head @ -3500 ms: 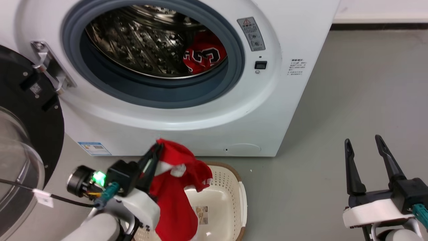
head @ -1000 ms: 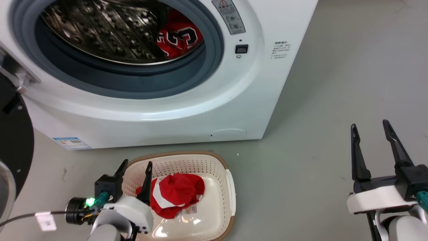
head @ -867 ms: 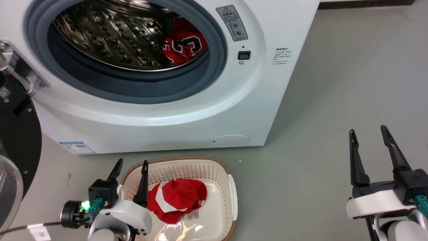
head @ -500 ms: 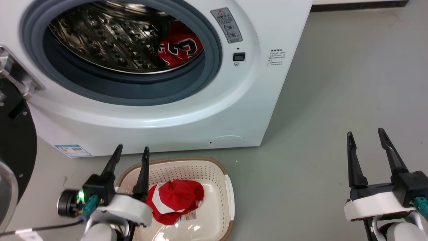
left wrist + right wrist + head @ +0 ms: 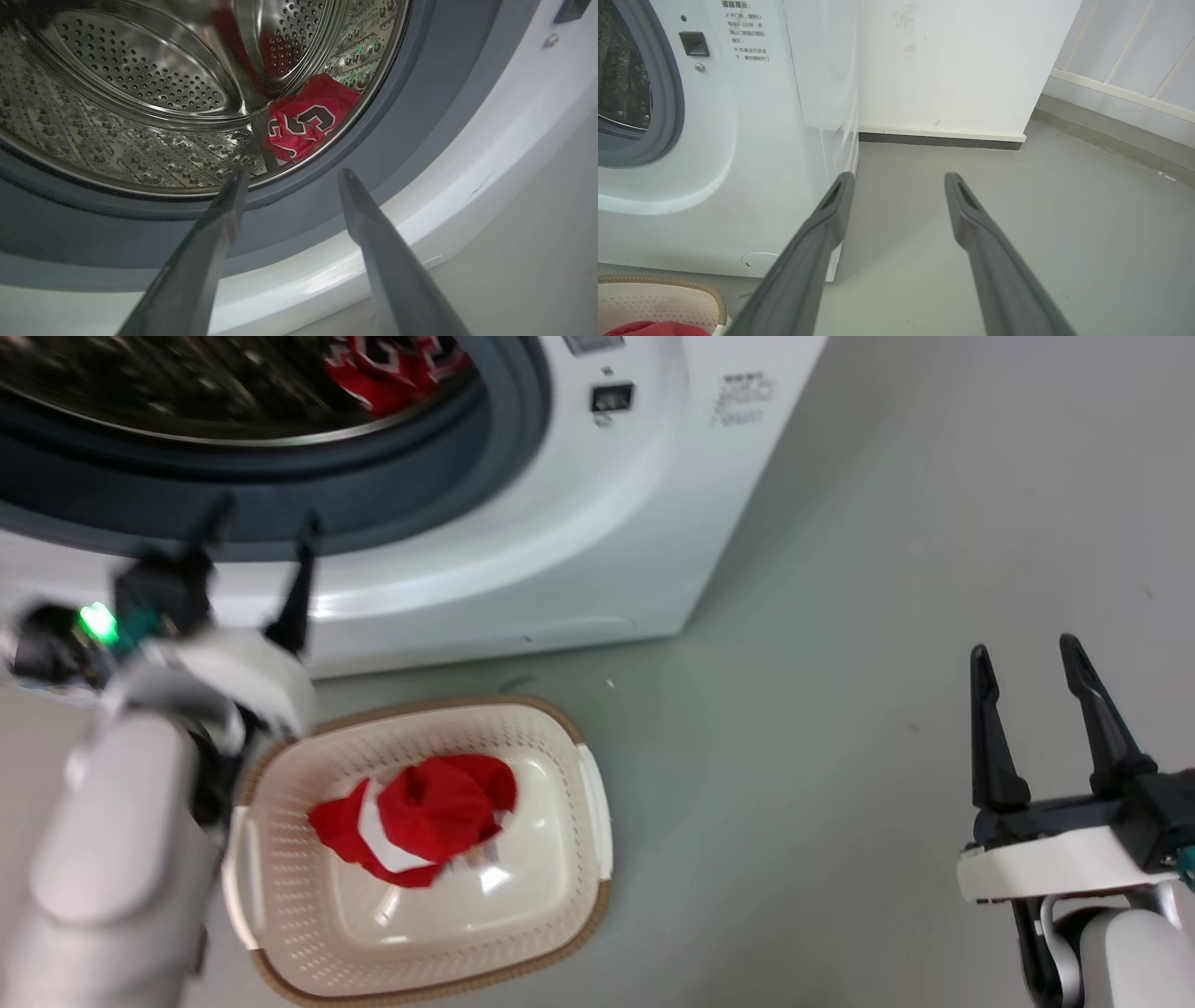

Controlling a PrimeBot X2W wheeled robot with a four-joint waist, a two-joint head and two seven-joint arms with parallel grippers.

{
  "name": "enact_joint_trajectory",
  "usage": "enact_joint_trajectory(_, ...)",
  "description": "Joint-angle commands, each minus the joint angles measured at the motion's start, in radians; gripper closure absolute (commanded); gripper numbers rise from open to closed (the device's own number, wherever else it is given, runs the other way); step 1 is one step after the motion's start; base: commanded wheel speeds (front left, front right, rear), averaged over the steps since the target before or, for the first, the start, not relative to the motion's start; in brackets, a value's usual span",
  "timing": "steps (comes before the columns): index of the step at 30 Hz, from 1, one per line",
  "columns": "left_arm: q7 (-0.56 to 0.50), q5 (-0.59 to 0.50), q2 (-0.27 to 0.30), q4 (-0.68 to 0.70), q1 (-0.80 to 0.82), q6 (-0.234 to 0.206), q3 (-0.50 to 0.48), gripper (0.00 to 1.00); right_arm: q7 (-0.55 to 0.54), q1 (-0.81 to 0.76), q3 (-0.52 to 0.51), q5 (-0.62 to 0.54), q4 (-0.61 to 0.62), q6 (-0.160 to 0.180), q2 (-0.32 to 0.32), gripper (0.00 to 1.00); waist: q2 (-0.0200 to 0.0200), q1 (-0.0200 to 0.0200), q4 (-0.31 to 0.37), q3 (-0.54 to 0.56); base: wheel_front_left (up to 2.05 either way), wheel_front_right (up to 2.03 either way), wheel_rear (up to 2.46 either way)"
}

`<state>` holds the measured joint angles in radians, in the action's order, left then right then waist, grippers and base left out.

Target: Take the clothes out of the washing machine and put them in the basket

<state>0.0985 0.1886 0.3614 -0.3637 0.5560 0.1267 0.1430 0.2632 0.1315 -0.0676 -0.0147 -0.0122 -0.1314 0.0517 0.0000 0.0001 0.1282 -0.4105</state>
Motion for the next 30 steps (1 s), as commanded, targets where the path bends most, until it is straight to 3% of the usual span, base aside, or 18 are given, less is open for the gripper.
enact_joint_trajectory(1,-0.023,0.014,0.016,-0.009,0.045,0.002,0.005,0.0,0.002,0.018,0.002,0.008,0.004,0.001,-0.002,0.0,0.0,-0.0001,0.055,-0.076,0.0,0.0,0.0)
enact_joint_trajectory(9,-0.281,0.122,0.198,-0.04,0.37,0.003,0.087,0.0,0.002,0.071,0.038,0.054,0.024,0.001,-0.003,0.0,0.0,-0.0001,0.146,-0.233,0.0,0.0,0.0)
enact_joint_trajectory(16,-0.502,0.177,0.314,-0.098,0.654,0.003,0.196,0.0,0.002,0.104,0.076,0.093,0.037,0.001,-0.003,0.0,0.0,-0.0001,0.209,-0.344,0.0,0.0,0.0)
enact_joint_trajectory(23,-0.674,0.22,0.353,-0.213,0.834,0.003,0.246,0.0,0.002,0.11,0.139,0.132,0.038,0.001,-0.003,0.0,0.0,-0.0001,0.273,-0.394,0.0,0.0,0.0)
enact_joint_trajectory(30,-0.821,0.255,0.356,-0.298,0.914,0.0,0.248,0.0,0.002,0.09,0.194,0.158,0.046,0.001,-0.003,0.0,0.0,-0.0001,0.313,-0.424,0.0,0.0,0.0)
